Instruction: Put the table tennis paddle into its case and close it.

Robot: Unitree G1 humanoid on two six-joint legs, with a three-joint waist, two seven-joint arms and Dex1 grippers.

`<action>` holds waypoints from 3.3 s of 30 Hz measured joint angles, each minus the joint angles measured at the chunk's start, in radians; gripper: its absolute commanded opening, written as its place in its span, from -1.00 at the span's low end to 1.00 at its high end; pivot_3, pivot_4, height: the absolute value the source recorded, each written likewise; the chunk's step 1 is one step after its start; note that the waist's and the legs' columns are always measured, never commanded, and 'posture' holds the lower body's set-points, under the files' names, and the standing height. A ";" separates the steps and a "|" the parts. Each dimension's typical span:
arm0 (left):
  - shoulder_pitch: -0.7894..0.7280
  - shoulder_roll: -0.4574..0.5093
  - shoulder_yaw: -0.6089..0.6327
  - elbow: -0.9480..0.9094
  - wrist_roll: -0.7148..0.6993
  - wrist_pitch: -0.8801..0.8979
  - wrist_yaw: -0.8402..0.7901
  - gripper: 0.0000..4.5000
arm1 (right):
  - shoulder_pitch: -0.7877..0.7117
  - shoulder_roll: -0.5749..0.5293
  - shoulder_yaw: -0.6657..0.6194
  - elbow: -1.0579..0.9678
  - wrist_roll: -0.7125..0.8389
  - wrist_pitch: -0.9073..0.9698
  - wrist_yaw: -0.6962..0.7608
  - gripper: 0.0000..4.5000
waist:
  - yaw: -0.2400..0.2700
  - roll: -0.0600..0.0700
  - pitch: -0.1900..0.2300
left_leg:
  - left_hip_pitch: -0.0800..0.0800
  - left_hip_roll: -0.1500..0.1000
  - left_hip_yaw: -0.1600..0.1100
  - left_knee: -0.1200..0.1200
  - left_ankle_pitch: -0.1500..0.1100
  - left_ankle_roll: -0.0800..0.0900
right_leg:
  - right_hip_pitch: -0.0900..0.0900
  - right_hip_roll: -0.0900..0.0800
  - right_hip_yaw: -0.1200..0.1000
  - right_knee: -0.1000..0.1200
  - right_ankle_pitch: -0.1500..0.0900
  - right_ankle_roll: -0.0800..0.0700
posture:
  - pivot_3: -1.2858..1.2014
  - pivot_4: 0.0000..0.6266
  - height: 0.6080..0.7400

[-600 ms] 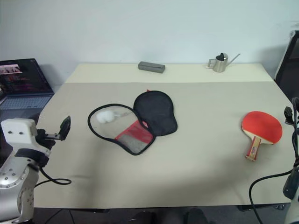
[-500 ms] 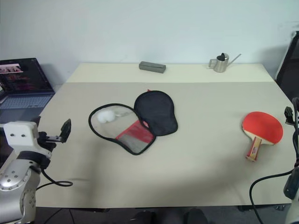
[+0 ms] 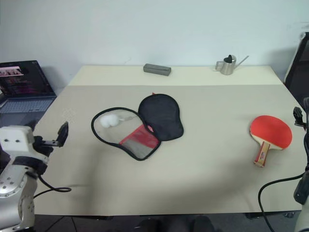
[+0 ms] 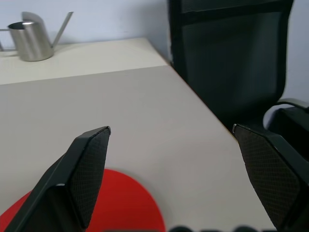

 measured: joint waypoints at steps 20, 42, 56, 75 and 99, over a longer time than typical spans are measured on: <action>-0.042 0.109 0.036 0.042 -0.110 0.048 -0.180 1.00 | 0.082 0.191 0.147 -0.400 0.054 0.222 0.558 0.98 | 0.001 0.000 0.000 | -0.001 0.000 -0.008 0.001 0.000 -0.001 | -0.001 0.000 -0.001 0.001 0.000 0.000 | 0.03 -0.52 1.00; -0.236 0.174 -0.098 0.152 -0.192 0.134 -0.363 1.00 | 0.199 0.417 0.309 -0.992 0.172 0.596 0.484 0.98 | 0.001 0.000 0.000 | -0.004 0.000 -0.009 0.003 -0.001 -0.002 | -0.006 0.001 -0.001 0.003 0.000 0.000 | 0.03 -0.52 1.00; -0.214 0.348 -0.122 0.129 -0.387 0.411 -0.669 1.00 | 0.069 0.482 0.443 -0.987 0.150 0.746 0.423 0.98 | -0.008 0.000 0.000 | -0.005 0.001 -0.009 0.003 -0.001 -0.002 | -0.010 0.001 0.000 0.005 0.001 -0.001 | 0.03 -0.52 1.00; -0.259 0.353 -0.144 0.159 -0.359 0.406 -0.687 1.00 | -0.190 0.717 0.525 -0.340 -0.087 0.427 0.171 0.98 | -0.024 0.000 0.000 | -0.005 0.001 -0.007 0.004 -0.001 -0.003 | -0.014 0.001 0.002 0.012 0.000 -0.001 | 0.03 -0.52 1.00; -0.305 0.343 -0.174 0.196 -0.317 0.368 -0.677 1.00 | -0.282 0.809 0.487 -0.090 -0.197 0.288 -0.003 -0.34 | -0.039 -0.001 0.000 | -0.004 0.001 -0.002 0.004 0.000 -0.005 | -0.020 0.004 0.013 0.018 0.000 -0.001 | 0.03 -0.52 1.00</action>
